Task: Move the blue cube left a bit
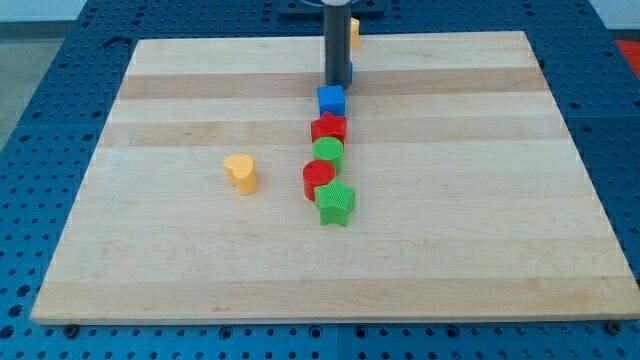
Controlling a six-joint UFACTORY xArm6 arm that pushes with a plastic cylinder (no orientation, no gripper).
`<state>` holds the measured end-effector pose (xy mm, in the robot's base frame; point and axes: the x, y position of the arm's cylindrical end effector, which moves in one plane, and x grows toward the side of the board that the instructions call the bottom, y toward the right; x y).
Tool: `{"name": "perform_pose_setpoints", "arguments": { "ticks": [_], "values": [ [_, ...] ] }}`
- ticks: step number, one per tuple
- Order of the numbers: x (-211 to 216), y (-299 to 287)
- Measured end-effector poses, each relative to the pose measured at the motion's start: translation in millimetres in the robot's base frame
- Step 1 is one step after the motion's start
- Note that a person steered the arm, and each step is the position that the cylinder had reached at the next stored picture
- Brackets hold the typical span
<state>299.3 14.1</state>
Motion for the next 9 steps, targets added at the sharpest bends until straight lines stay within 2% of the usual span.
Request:
{"name": "perform_pose_setpoints", "arguments": {
  "ticks": [1,5,7,9],
  "values": [
    [-1,7],
    [60,28],
    [59,-20],
    [40,-64]
  ]
}}
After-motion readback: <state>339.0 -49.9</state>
